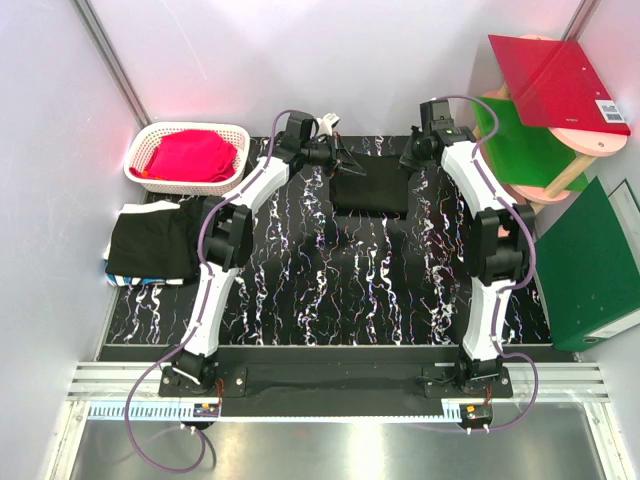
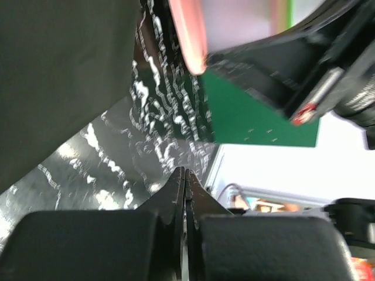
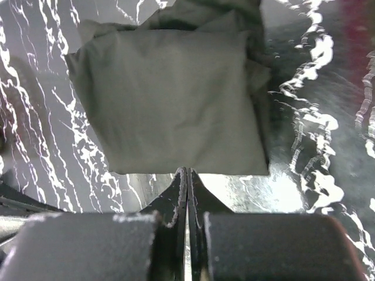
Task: Fold and stack the t-shirts
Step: Fold the long partially folded tshirt into a neat square, then smooth out wrinkles on the folded tshirt
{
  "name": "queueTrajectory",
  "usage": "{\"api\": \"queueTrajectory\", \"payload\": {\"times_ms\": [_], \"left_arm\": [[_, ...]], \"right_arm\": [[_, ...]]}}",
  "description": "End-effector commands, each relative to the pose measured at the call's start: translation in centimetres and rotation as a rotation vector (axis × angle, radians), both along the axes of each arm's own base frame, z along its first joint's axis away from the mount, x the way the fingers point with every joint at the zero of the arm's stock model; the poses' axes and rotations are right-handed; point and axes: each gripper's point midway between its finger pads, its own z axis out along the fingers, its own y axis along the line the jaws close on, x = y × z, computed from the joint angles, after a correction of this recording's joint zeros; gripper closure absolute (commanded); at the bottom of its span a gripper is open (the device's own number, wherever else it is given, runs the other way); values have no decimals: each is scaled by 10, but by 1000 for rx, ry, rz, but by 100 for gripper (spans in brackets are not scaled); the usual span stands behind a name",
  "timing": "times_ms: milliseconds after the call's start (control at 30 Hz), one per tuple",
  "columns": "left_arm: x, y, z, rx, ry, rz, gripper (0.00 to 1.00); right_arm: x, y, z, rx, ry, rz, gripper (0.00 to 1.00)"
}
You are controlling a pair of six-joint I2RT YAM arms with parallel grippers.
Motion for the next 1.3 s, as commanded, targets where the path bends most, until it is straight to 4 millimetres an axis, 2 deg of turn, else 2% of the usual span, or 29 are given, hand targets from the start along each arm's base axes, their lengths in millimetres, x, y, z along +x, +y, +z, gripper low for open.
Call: {"api": "queueTrajectory", "payload": {"times_ms": [0,33,67,100,133,167,200,233,267,300,333,367,400,433,467,500,567,633,800,900,967,1000,1067,1100,1133,1200,1233,1267], "left_arm": [[23,5,19,-81,-18,40,100],[31,6,15,-69,-23,69,100],[36,9,10,-59,-11,89,100],[41,12,7,-52,-8,110,100],[49,15,-1,-33,-11,150,100],[54,18,-8,-18,-15,173,100],[59,22,-13,-12,-13,199,100],[66,25,-26,0,-2,235,100],[77,28,-26,-21,-2,269,100],[82,28,-27,-36,1,285,100],[94,27,-36,-47,10,309,100],[99,25,-37,-68,43,325,100],[107,27,-40,-82,54,342,100],[119,26,-46,-98,56,367,100],[124,26,-46,-122,84,390,100],[129,27,-49,-135,91,408,100],[134,29,-67,-125,132,448,100],[134,33,-82,-104,165,464,100],[128,43,-96,-9,173,470,100],[122,55,-102,38,193,480,100],[114,58,-110,84,206,460,100],[110,59,-107,96,204,451,100],[101,62,-111,128,219,432,100],[92,63,-112,138,236,420,100],[85,65,-116,158,244,409,100],[71,68,-118,184,260,395,100],[65,69,-117,197,249,383,100],[56,72,-117,213,262,378,100]], "right_arm": [[15,17,14,57,-14,109,100],[19,18,-4,45,24,118,100],[22,19,-1,47,24,128,100],[24,18,-6,41,38,129,100],[27,18,-24,40,71,127,100],[31,17,-25,41,68,122,100],[34,17,-43,46,101,111,100],[37,17,-49,49,111,106,100],[44,16,-43,49,95,91,100],[48,17,-66,42,129,90,100],[52,16,-73,39,135,86,100],[60,14,-63,30,113,71,100],[63,14,-87,25,152,62,100],[66,11,-90,26,156,51,100],[74,8,-78,29,125,27,100],[77,6,-90,23,138,13,100],[85,-5,-92,4,121,-43,100],[90,-12,-95,-6,108,-75,100],[100,-20,-108,10,97,-117,100],[99,-12,-113,44,106,-84,100],[94,-3,-120,76,134,-53,100],[91,-1,-122,88,147,-41,100],[78,10,-134,128,204,7,100],[73,13,-134,139,216,24,100],[61,17,-144,148,267,47,100],[46,24,-142,153,306,86,100],[35,23,-151,144,343,103,100],[29,26,-145,142,347,118,100]]}}
